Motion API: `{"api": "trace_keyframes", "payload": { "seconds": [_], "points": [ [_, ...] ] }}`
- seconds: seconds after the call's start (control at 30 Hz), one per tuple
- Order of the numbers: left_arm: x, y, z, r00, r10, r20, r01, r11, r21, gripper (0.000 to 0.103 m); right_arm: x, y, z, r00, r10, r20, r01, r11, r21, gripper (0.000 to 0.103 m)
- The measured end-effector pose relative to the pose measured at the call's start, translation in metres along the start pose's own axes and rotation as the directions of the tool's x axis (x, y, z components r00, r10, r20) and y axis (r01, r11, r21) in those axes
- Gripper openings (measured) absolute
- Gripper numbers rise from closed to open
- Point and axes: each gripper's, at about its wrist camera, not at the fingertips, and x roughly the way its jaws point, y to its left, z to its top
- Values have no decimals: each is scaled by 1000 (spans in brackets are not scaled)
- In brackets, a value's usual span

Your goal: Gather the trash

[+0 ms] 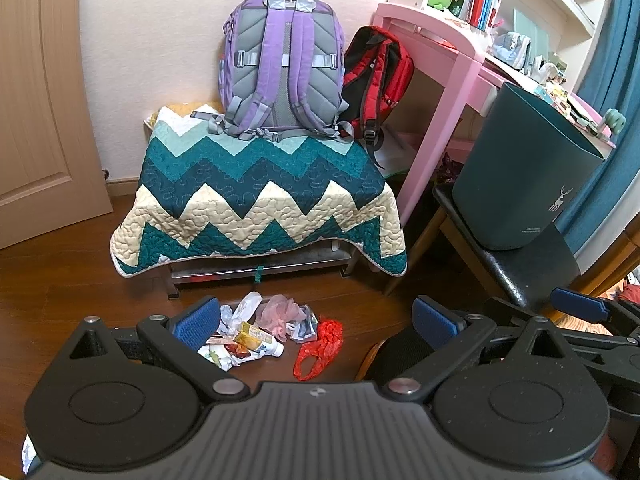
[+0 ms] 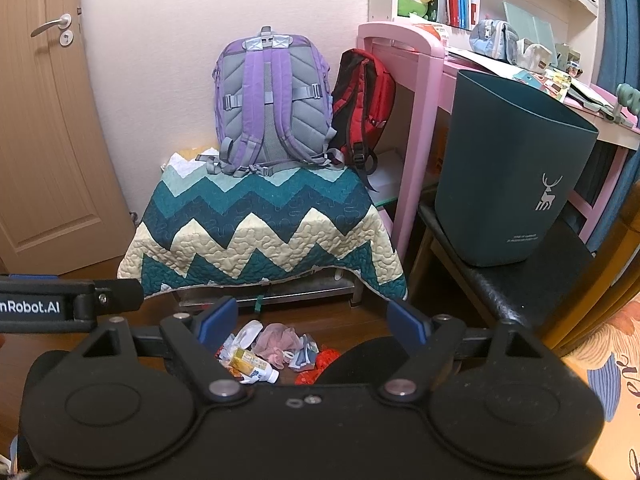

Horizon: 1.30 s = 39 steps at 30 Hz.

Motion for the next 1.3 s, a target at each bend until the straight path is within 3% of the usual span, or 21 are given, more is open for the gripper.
{"api": "trace_keyframes", "payload": {
  "seconds": [0.53, 0.77, 1.2, 1.3],
  "points": [
    [22, 19, 5, 999, -11, -33, 10, 1000, -27, 103, 21, 3, 3, 999, -4, -48, 2, 1000, -31, 82],
    [39, 41, 10, 999, -22, -28, 20, 996, -82, 103, 50, 10, 13, 997, -2, -73, -1, 999, -48, 82],
    [127, 144, 29, 997, 33, 75, -14, 973, -231, 103, 188, 6, 37, 987, 118, -106, -123, 991, -48, 82],
    [157, 171, 33, 998, 15, 54, 2, 954, -300, 103, 232, 4, 39, 979, 152, -138, -160, 986, -46, 82]
  ]
}}
